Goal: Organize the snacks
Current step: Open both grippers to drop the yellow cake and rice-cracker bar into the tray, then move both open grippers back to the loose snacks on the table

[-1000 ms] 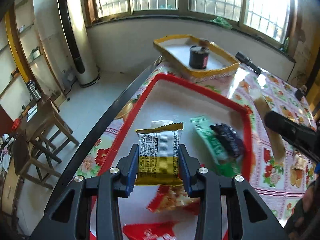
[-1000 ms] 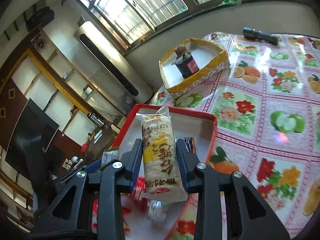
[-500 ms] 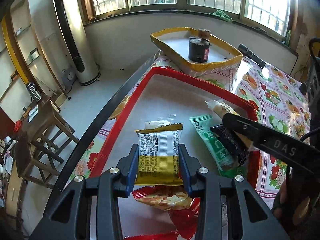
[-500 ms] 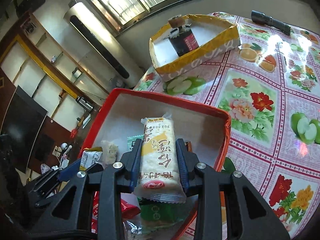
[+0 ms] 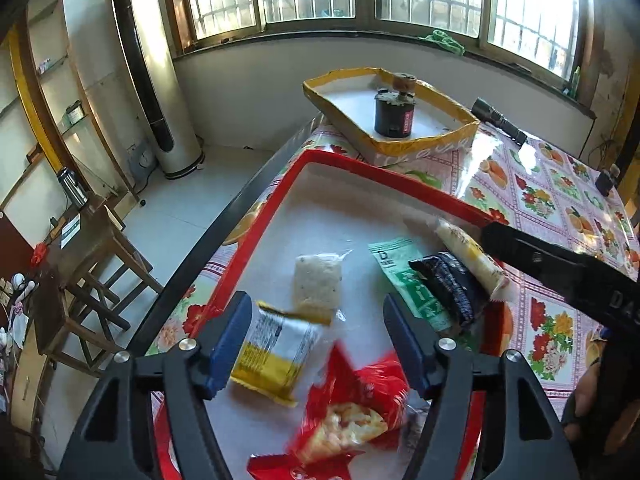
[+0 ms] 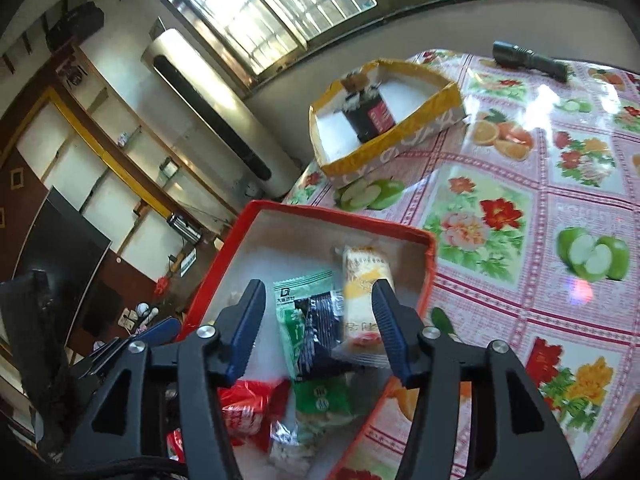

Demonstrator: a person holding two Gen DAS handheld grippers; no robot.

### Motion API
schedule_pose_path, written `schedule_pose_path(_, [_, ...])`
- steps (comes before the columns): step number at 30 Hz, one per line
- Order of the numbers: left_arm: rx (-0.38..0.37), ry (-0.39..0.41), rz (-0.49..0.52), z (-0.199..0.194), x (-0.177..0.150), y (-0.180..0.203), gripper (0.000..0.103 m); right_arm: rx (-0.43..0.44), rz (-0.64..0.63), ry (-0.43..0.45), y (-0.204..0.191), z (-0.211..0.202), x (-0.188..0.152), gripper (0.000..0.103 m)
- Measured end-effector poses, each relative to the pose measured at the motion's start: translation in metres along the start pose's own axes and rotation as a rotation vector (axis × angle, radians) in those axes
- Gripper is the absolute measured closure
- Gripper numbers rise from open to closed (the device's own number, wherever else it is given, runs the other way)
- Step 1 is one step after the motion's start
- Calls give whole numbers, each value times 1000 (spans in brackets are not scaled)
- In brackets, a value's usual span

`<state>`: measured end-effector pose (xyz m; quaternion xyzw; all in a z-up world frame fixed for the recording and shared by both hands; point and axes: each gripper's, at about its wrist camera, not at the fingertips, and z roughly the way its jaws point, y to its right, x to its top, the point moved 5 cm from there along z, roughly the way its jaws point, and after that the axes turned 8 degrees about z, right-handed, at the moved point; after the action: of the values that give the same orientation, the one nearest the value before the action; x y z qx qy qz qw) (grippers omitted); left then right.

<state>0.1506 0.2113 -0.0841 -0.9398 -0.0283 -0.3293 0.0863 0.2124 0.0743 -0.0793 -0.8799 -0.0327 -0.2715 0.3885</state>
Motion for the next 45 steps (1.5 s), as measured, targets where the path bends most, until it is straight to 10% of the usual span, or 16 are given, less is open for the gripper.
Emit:
schedule_pose_path(24, [-212, 47, 173, -44, -11, 143, 28, -205, 180, 180, 157, -166, -29, 46])
schedule_pose_path(33, [-283, 59, 227, -53, -22, 175, 28, -459, 207, 320, 225, -233, 12, 32])
schedule_pose_path(45, [-399, -32, 345, -9, 5, 251, 28, -755, 313, 222, 342, -205, 71, 43])
